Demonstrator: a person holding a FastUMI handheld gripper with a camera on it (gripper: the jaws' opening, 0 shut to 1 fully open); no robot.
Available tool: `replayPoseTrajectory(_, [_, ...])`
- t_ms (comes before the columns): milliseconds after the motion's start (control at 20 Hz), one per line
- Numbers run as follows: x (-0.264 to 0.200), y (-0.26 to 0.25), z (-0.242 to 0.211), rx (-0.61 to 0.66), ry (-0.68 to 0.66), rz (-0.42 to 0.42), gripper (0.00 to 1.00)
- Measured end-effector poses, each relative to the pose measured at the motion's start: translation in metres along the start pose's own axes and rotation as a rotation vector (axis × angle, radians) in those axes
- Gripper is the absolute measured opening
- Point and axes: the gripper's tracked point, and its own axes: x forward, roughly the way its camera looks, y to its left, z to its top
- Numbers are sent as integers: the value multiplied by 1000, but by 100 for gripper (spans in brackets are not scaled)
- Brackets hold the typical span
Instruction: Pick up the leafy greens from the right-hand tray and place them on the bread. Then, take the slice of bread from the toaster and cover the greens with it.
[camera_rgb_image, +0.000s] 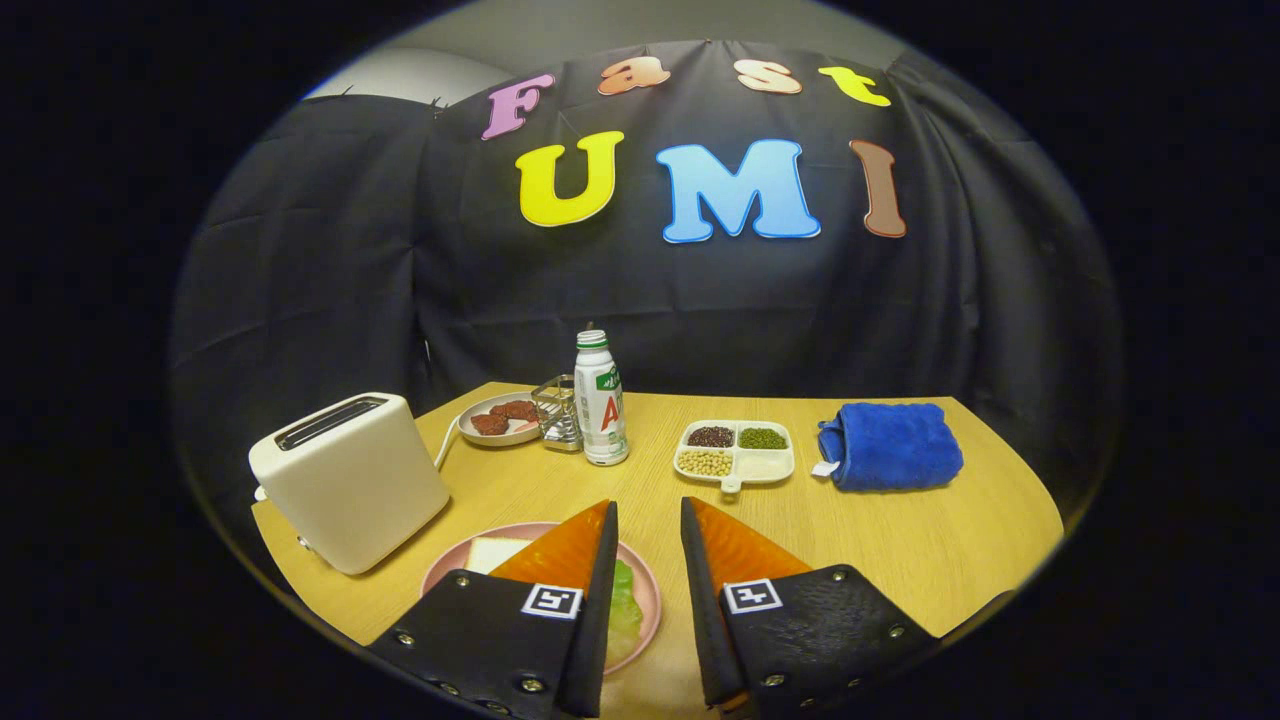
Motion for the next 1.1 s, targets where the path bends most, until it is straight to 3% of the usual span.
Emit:
replayPoseTrajectory(250, [-25,-47,14,41,-20,36,37])
replayPoseTrajectory(400, [-44,-82,34,-14,-104,23,37])
replayPoseTrajectory(650, [-79,-159,46,-135,-185,-88,37])
replayPoseTrajectory(900, [-114,-222,57,-57,-247,-116,37])
replayPoseTrajectory(1100, [-142,-274,64,82,-317,-119,37])
